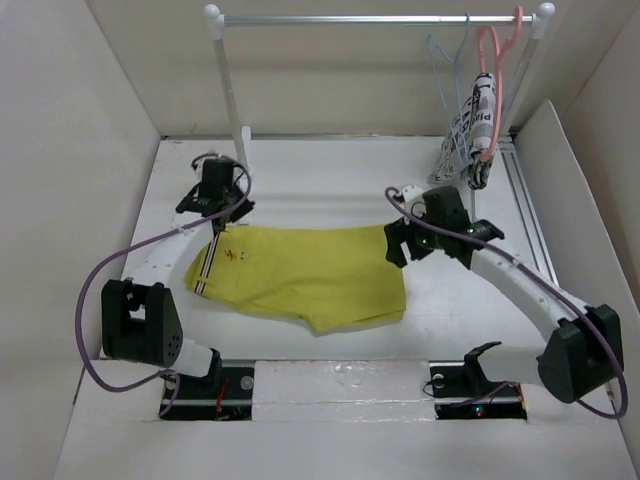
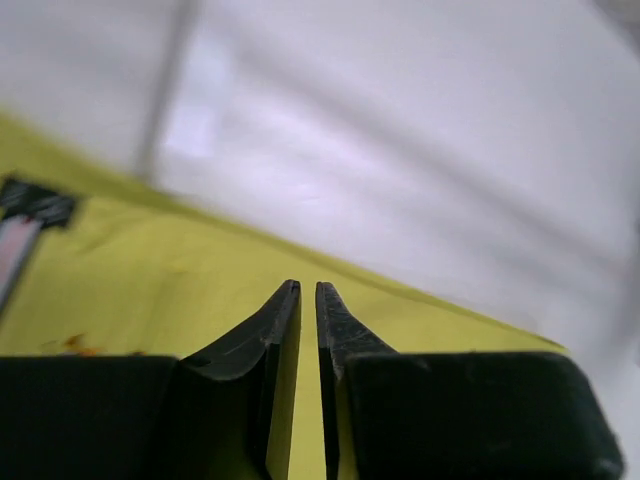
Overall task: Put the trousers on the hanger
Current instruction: Fold the trousers at the center of the board, then pick up the hanger from the clothesline.
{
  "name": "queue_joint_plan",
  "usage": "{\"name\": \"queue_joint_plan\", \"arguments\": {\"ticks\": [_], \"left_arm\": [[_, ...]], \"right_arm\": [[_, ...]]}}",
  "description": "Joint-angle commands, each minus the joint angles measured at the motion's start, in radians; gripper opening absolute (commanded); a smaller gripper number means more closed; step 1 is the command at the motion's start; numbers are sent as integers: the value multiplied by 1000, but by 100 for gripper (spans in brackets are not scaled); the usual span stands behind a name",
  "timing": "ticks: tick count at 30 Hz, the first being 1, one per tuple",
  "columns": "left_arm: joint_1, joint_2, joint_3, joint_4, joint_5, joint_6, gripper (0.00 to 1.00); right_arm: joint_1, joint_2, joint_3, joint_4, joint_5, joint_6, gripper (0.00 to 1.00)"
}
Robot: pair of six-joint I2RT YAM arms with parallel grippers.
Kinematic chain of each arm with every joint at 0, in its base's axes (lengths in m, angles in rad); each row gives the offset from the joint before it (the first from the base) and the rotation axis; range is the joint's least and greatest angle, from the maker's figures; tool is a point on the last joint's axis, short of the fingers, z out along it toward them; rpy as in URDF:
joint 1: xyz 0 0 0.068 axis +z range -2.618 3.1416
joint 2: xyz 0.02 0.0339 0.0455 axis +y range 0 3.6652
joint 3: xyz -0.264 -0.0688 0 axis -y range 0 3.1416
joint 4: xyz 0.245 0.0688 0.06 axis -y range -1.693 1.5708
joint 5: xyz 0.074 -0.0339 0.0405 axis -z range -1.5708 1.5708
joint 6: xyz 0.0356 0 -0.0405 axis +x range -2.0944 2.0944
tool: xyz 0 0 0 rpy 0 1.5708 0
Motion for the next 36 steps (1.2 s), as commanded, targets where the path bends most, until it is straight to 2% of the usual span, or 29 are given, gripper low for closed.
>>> {"name": "queue_joint_plan", "arguments": {"ticks": [1,3,4,5,7,9,12,15,18,19,22,27,32,33,34,36], "left_arm": [[-161,-18,169,14,16,66,8],[-287,29,230,25,21,90,5],[-332,44,243,31,8,97,1],[-368,81,253,31,5,95,0],[-440,112,263,36,48,82,0],[-482,129,225,86,62,72,0],[-551,144,203,116,91,68,0],[-576,169,204,113,97,69,0],[-597,166,198,114,103,81,0],[-597,163,195,116,97,84,0],[-597,149,175,122,105,80,0],[-597,138,140,129,129,74,0],[-597,132,134,122,137,74,4],[-597,132,132,117,136,74,4],[-597,129,132,114,134,74,4],[-597,126,128,114,133,69,4]], "right_arm": [[-18,-65,209,-150,0,-64,82],[-28,-79,298,-199,-17,-70,78],[-28,-82,343,-207,-27,-71,59],[-37,-83,437,-213,-43,-77,47],[-60,-73,537,-230,-69,-85,8],[-84,-56,692,-253,-81,-105,0],[-167,-10,849,-263,-74,-148,0],[-293,65,927,-254,-86,-179,0],[-383,134,941,-206,-77,-186,30],[-397,154,947,-200,-77,-185,50],[-409,253,990,-210,-112,-198,66],[-400,334,1000,-142,-107,-203,66],[-411,395,964,-56,-178,-153,64],[-411,398,949,-39,-154,-149,60],[-400,400,935,-25,-146,-145,51],[-400,394,902,3,-158,-126,28]]}}
